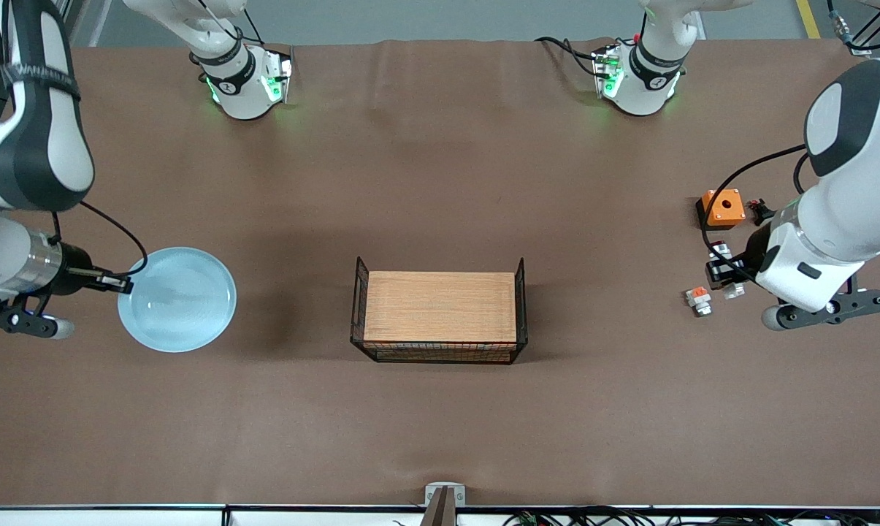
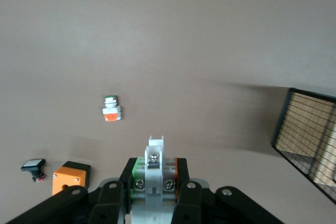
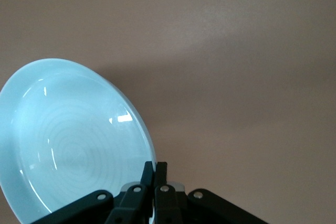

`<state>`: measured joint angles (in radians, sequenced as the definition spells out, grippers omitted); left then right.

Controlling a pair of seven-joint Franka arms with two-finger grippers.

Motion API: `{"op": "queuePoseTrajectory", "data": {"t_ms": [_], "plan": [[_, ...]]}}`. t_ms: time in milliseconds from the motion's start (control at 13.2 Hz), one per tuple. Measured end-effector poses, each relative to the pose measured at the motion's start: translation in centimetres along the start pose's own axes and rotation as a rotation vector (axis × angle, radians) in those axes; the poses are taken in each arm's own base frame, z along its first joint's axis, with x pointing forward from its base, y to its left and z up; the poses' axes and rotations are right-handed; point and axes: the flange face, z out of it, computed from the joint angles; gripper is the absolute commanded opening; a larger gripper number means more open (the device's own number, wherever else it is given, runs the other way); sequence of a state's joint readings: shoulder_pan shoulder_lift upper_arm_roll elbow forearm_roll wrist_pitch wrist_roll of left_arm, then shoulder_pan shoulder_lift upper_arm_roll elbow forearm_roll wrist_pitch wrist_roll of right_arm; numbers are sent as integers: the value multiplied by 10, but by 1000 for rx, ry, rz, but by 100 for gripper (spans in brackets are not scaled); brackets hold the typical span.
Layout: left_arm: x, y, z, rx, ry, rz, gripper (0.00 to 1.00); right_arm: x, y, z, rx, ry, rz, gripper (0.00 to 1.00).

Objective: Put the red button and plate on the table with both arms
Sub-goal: 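Lower the plate onto the table while the left gripper lowers the button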

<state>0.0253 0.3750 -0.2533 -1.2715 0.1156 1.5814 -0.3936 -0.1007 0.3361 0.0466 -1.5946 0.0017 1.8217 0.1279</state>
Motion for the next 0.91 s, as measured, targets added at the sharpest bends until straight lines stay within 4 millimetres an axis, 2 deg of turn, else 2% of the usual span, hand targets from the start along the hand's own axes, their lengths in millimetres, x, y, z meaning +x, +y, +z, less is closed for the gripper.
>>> {"op": "queuePoseTrajectory", "data": {"t_ms": [152, 304, 531, 759, 911], "plan": [[10, -28, 22, 12, -38, -5, 0, 12, 26, 46, 5, -22, -41, 2], [27, -70, 57, 10, -65, 5, 0, 23, 43, 86, 11, -32, -73, 2], [50, -131, 136, 9, -58, 11, 0, 34, 65, 139, 20, -54, -118, 2], [51, -155, 225, 49, -40, 26, 0, 42, 84, 178, 29, -52, -147, 2], [51, -177, 266, 34, -43, 9, 3, 44, 95, 199, 34, -57, -171, 2]]}}
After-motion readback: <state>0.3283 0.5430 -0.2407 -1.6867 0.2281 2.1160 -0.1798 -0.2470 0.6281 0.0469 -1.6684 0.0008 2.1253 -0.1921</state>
